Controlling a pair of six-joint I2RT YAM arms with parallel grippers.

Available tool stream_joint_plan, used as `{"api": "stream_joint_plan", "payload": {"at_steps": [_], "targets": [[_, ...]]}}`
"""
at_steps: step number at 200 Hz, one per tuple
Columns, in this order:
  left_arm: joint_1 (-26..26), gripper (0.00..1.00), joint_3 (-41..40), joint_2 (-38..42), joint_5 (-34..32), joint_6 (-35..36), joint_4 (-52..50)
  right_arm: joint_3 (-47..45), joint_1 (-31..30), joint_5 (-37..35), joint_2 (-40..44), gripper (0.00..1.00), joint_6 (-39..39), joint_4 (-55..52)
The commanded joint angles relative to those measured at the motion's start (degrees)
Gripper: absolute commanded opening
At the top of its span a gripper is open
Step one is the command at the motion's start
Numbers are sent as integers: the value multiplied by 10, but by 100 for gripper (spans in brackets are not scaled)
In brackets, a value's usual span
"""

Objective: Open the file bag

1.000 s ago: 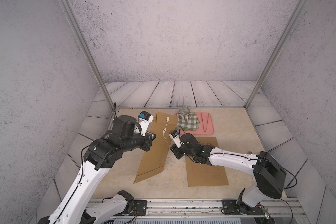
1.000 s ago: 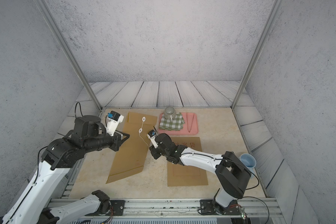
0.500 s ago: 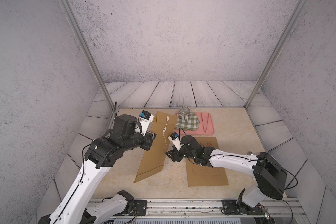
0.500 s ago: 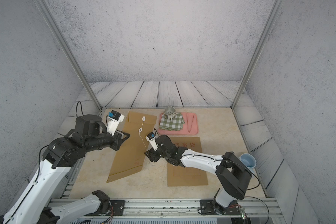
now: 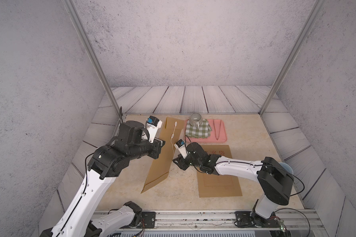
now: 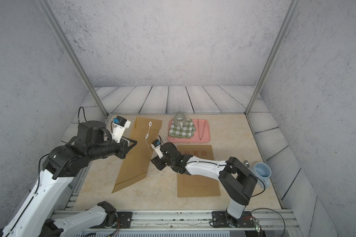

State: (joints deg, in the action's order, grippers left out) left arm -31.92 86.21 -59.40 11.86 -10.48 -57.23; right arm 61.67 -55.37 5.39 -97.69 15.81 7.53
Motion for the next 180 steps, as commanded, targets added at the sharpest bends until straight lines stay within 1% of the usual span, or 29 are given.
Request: {"api": "stream_joint_plan", "payload": {"at_steps": [1, 15, 20, 48, 66, 75, 85, 92, 105, 116, 137, 165, 180], "targets": [[-3, 0, 6, 0, 5, 6, -2, 19, -1, -30, -8, 50, 0, 14], [-2, 0, 2, 1, 6, 5, -1, 20, -1, -35, -7, 52, 0, 22], [-2, 0, 1, 1, 7, 5, -1, 22, 0, -35, -9, 51, 0, 23], [-2, 0, 0, 2, 5, 5, 1, 34, 0, -31, -21, 35, -4, 24], [-3, 0, 1, 2, 2, 5, 2, 39, -1, -27, -28, 27, -3, 22], [-3, 0, 0, 2, 2, 5, 2, 37, -1, -25, -29, 27, -1, 25], [-3, 0, -1, 2, 2, 5, 2, 33, 0, -22, -29, 33, 1, 31], [-2, 0, -2, 2, 2, 4, 2, 31, 0, -21, -29, 34, 2, 34], [-2, 0, -3, 4, 1, 4, 4, 31, -1, -20, -30, 24, 3, 34], [-3, 0, -5, 4, -1, 5, 5, 32, 0, -25, -31, 18, 2, 32], [-2, 0, -13, 3, -7, 5, 7, 29, 0, -39, -23, 0, 0, 29], [-2, 0, -37, 6, -29, 4, 18, 20, 8, -94, 3, 0, -2, -3], [-1, 0, -55, 9, -30, -2, 30, 15, 28, -122, 20, 0, -5, -35]]}}
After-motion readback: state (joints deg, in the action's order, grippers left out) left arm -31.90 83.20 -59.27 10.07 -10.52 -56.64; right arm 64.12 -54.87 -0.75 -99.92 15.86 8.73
